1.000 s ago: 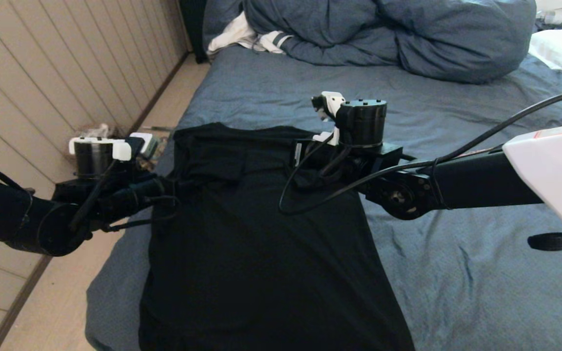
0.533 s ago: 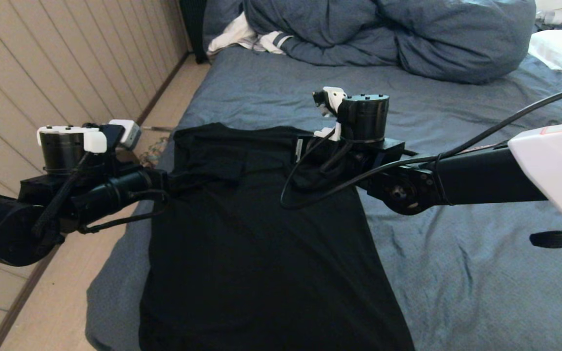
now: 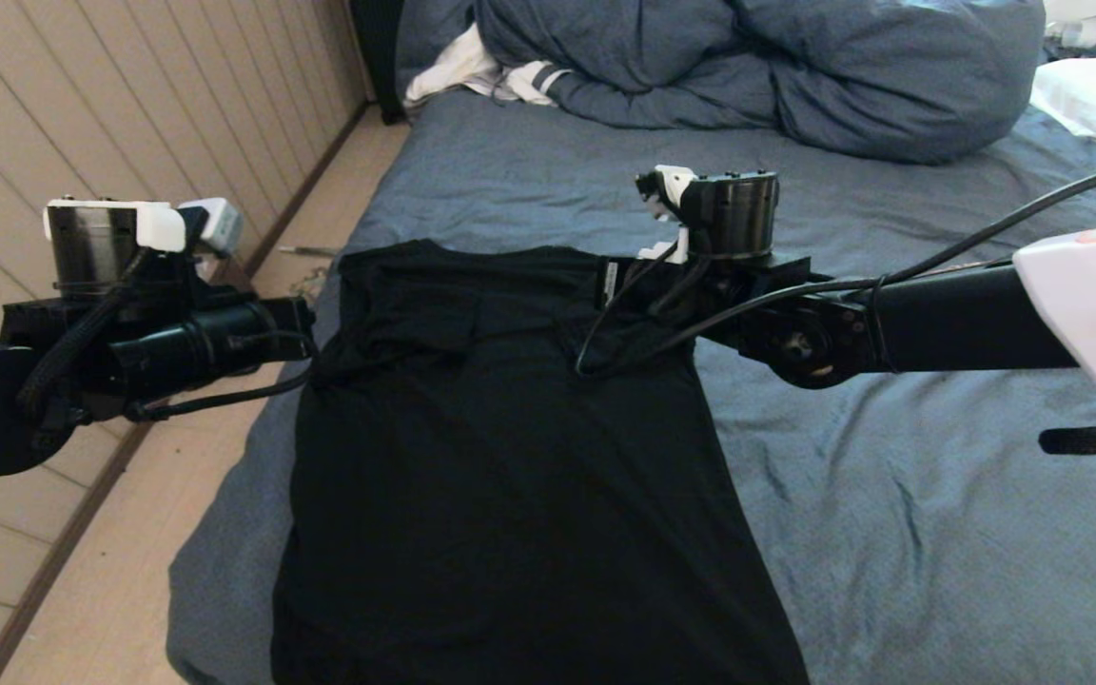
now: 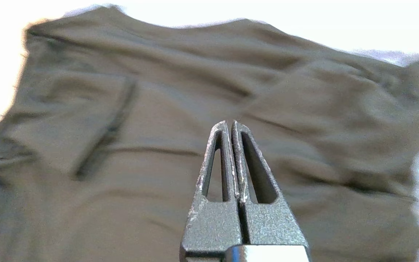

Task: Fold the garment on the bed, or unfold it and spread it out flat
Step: Fold the black T-shirt

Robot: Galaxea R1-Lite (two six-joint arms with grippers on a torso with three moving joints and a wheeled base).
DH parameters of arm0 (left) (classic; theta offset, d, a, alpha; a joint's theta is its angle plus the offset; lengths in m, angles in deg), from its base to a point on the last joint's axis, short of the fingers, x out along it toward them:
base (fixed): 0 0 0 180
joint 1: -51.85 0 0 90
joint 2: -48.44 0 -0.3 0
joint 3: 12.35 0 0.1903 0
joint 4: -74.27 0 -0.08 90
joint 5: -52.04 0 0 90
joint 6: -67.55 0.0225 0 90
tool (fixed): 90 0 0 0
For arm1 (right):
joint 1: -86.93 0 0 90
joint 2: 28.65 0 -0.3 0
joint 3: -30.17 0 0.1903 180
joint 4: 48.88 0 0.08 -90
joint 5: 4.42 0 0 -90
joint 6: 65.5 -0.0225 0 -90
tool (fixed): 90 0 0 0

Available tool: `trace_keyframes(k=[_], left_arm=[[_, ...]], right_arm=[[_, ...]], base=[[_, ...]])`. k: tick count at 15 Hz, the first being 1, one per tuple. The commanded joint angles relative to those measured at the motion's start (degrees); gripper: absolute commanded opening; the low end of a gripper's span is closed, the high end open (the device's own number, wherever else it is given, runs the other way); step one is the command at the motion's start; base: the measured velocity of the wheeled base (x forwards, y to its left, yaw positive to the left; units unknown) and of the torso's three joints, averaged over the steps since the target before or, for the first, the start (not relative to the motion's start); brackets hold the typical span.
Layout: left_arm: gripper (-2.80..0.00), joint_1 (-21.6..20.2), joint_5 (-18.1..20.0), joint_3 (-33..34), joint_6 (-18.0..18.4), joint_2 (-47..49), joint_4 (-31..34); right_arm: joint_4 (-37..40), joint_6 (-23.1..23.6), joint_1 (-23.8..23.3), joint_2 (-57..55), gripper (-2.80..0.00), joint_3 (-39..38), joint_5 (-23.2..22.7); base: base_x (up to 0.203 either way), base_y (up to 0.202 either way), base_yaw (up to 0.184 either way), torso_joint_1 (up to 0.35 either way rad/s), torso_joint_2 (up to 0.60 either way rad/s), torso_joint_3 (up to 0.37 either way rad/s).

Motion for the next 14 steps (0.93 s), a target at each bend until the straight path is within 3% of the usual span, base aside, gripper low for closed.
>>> trace_keyframes(k=[1, 3, 6, 8, 10, 11, 14], left_arm=[[-2.80, -0.9, 0.0, 0.4, -0.5, -2.9, 1.3], [-2.80, -2.0, 0.1, 1.0, -0.9, -6.7, 7.7], [-2.80, -3.6, 2.2, -1.9, -3.6, -12.5, 28.9], [-2.80, -4.0, 7.6, -5.2, -7.4, -14.8, 42.1], [-2.80, -4.7, 20.0, -7.1, -8.9, -16.7, 53.3], [-2.80, -5.0, 22.8, -7.5, -8.9, -17.3, 58.4], [-2.80, -5.2, 24.2, -3.5, -4.7, -17.6, 63.6]], right_arm=[[3.2, -0.2, -1.6, 0.6, -2.80, 0.9, 0.0], [9.9, -1.8, -4.5, 3.5, -2.80, 1.2, 0.0], [26.2, -5.7, -6.6, 6.7, -2.80, 2.6, -0.1], [41.7, -7.4, -7.1, 8.0, -2.80, 5.0, -0.1], [60.3, -9.7, -7.3, 8.8, -2.80, 7.8, -2.3], [67.5, -10.7, -7.6, 9.6, -2.80, 8.4, -4.8], [70.8, -11.5, -8.5, 14.7, -2.80, 1.1, -7.5]], base=[[0.000, 0.000, 0.000, 0.000, 0.00, 0.000], [0.000, 0.000, 0.000, 0.000, 0.00, 0.000], [0.000, 0.000, 0.000, 0.000, 0.00, 0.000], [0.000, 0.000, 0.000, 0.000, 0.00, 0.000], [0.000, 0.000, 0.000, 0.000, 0.00, 0.000], [0.000, 0.000, 0.000, 0.000, 0.00, 0.000], [0.000, 0.000, 0.000, 0.000, 0.00, 0.000]])
